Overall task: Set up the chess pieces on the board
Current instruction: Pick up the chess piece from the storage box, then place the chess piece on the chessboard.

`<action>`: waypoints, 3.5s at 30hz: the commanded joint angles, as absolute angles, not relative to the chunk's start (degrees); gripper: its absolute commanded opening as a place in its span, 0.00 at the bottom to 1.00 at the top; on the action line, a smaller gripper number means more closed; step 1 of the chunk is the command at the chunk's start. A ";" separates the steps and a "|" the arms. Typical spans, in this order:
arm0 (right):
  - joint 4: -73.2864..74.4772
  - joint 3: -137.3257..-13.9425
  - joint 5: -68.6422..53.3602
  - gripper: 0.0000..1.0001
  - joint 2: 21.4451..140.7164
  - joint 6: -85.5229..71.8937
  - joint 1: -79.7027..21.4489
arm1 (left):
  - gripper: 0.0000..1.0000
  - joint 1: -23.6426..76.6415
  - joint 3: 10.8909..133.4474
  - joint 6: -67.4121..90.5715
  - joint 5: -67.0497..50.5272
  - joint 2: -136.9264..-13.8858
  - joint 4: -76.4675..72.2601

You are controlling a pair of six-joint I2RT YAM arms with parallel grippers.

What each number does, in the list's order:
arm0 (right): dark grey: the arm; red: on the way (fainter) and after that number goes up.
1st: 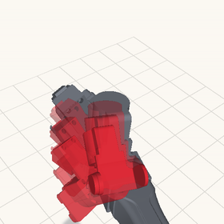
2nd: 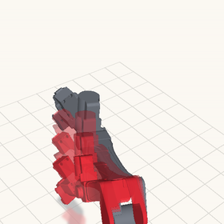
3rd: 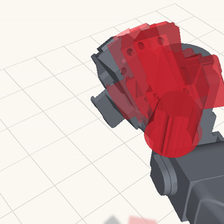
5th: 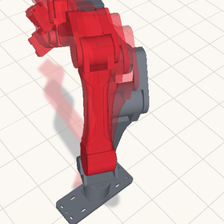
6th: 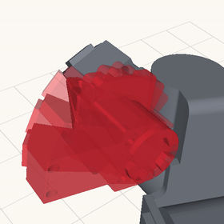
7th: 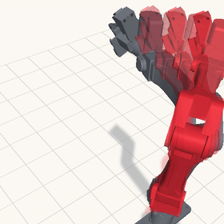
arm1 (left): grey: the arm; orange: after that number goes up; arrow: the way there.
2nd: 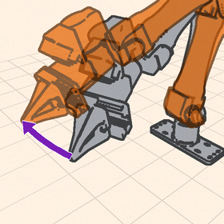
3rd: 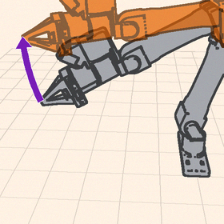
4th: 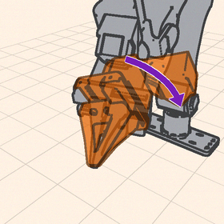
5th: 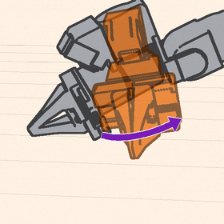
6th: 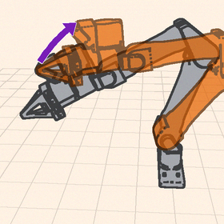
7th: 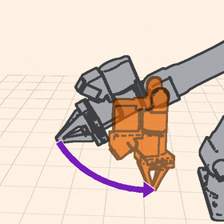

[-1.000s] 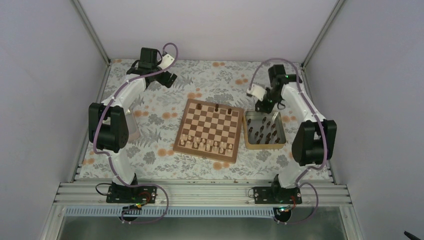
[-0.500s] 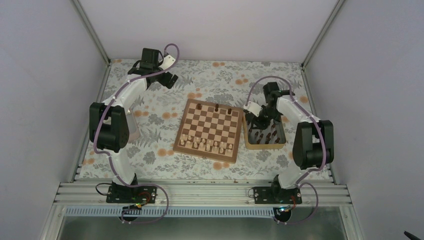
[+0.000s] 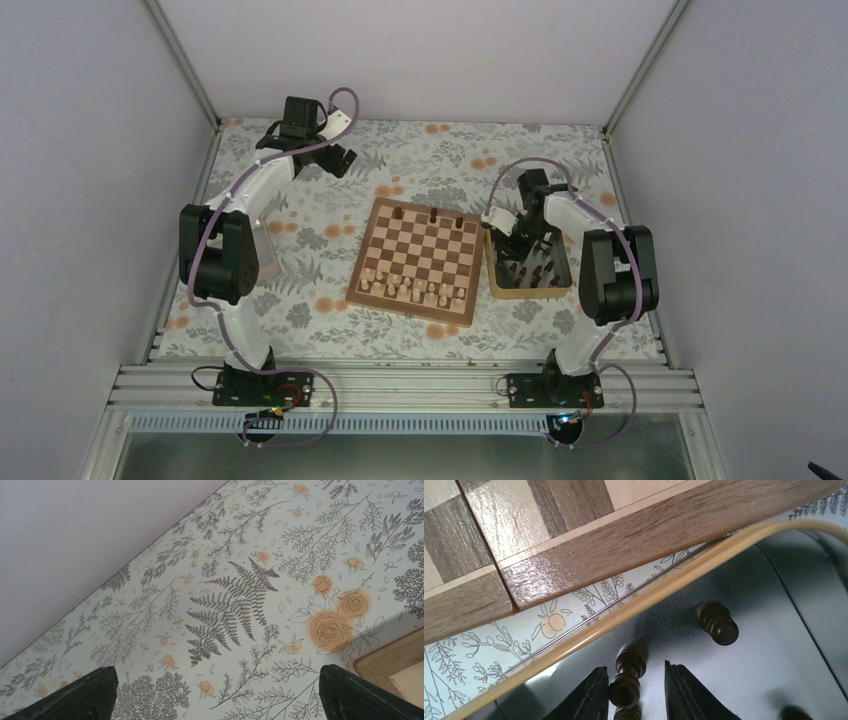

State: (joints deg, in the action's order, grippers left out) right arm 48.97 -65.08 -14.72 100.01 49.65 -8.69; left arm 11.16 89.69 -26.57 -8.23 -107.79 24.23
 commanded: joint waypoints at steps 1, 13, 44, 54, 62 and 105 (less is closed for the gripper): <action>49.30 -65.27 -14.66 0.29 101.23 49.22 -9.35 | 1.00 11.56 90.88 -27.24 -9.44 -108.74 24.52; 52.09 -66.71 -12.23 0.09 98.97 49.13 -9.32 | 1.00 11.52 90.78 -27.33 -10.11 -108.75 24.70; 48.76 -124.77 -15.71 0.09 129.02 52.01 -36.01 | 1.00 8.64 90.91 -26.99 -6.40 -104.52 23.57; 50.58 -129.63 -14.16 0.09 136.49 53.21 -38.06 | 1.00 8.09 91.36 -27.03 -7.57 -104.09 24.52; 53.12 -129.64 -13.08 0.09 137.96 54.46 -38.06 | 1.00 8.07 91.46 -26.98 -9.01 -104.45 25.32; 56.78 -129.65 -12.65 0.13 141.32 57.45 -37.44 | 1.00 8.61 92.44 -26.63 -10.55 -105.60 26.46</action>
